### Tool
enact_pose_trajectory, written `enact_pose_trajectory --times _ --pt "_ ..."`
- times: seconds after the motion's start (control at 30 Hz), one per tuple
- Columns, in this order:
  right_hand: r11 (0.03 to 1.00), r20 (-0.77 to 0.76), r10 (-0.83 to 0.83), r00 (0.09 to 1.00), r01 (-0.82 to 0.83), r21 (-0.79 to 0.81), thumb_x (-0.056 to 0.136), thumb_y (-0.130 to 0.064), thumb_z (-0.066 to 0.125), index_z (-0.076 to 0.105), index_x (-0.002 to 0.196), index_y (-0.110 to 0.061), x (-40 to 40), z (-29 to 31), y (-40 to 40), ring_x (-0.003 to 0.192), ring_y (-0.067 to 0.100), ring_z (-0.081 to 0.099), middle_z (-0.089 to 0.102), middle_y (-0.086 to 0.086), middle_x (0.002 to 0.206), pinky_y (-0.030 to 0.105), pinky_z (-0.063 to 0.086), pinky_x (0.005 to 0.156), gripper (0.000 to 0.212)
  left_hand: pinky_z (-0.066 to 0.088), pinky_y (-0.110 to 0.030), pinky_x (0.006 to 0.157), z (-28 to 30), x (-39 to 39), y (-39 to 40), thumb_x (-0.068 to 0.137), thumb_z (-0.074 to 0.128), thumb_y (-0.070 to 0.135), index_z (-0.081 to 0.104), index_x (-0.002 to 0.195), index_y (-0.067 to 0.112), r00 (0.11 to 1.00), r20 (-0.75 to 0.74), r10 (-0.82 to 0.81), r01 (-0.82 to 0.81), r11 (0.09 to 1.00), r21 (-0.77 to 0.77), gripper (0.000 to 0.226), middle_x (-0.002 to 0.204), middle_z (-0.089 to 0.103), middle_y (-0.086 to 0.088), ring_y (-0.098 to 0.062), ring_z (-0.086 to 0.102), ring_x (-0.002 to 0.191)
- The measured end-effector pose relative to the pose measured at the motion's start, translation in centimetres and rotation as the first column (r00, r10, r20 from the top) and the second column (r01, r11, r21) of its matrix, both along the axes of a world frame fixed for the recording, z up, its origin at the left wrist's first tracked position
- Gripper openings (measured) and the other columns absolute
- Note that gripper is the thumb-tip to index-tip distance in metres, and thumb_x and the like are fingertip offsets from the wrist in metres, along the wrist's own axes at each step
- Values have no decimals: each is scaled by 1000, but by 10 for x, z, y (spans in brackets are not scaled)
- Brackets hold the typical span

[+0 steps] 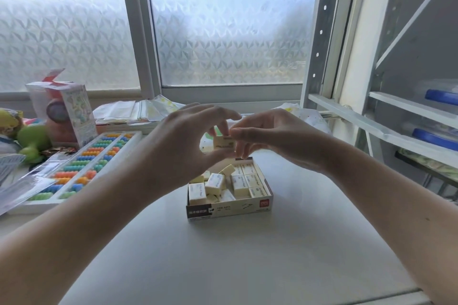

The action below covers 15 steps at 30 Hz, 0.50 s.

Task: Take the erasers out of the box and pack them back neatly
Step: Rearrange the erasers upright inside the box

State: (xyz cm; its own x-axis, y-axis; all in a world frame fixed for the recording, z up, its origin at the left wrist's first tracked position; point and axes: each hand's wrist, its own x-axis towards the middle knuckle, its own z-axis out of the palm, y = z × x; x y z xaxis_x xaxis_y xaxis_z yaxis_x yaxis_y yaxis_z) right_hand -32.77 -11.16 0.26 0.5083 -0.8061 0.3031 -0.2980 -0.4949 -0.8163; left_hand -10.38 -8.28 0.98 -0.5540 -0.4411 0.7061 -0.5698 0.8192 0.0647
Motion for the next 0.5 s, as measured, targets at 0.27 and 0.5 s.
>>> enact_pose_trajectory --times 0.27,0.5 --pt "996 -4 -86 996 86 33 95 -24 72 79 104 -4 -5 -1 -7 79 12 71 78 7 87 22 58 76 23 49 -15 83 -3 0 -4 76 85 31 68 124 22 1000 13 -19 18 997 79 52 102 65 11 -2 60 92" --pt "996 -116 -64 991 71 55 97 -24 67 77 109 -9 -3 -2 -2 87 13 72 78 13 101 24 60 79 21 53 -21 74 -7 -2 -7 76 86 23 76 108 23 999 9 -42 40 988 150 34 88 65 10 -3 64 81"
